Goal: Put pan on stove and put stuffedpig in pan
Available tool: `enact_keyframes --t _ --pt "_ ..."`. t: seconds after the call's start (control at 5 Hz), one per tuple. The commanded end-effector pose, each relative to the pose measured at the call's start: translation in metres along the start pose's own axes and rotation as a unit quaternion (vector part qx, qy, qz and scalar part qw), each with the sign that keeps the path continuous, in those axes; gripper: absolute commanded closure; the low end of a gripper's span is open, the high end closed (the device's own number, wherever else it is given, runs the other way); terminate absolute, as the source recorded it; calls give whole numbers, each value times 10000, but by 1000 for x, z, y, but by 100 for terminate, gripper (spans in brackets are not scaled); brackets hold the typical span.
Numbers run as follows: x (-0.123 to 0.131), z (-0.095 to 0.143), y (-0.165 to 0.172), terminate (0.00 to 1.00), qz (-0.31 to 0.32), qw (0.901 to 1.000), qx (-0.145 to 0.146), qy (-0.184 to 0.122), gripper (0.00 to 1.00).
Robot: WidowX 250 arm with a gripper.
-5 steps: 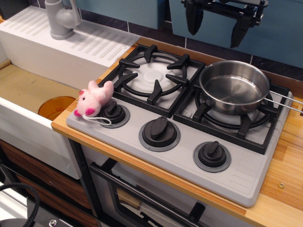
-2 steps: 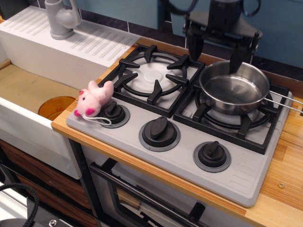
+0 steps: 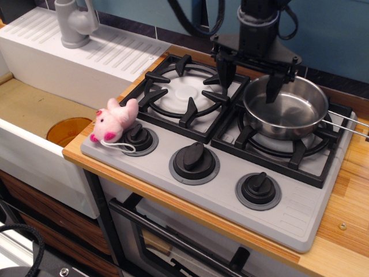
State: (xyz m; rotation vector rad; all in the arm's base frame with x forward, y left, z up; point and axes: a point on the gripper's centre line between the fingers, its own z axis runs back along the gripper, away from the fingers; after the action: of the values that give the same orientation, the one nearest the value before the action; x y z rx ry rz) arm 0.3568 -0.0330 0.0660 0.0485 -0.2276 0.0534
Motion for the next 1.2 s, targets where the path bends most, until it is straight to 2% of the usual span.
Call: enact_keyframes --t 0.0,0.2,0.4,1.0 --pt "1 4 -5 0 85 9994 -114 -313 0" --pt "0 -1 -6 0 83 9993 -157 -338 0" --pt "2 -6 -7 0 47 9994 -205 -276 100" --pt "3 1 -4 0 -117 9995 -255 -133 100"
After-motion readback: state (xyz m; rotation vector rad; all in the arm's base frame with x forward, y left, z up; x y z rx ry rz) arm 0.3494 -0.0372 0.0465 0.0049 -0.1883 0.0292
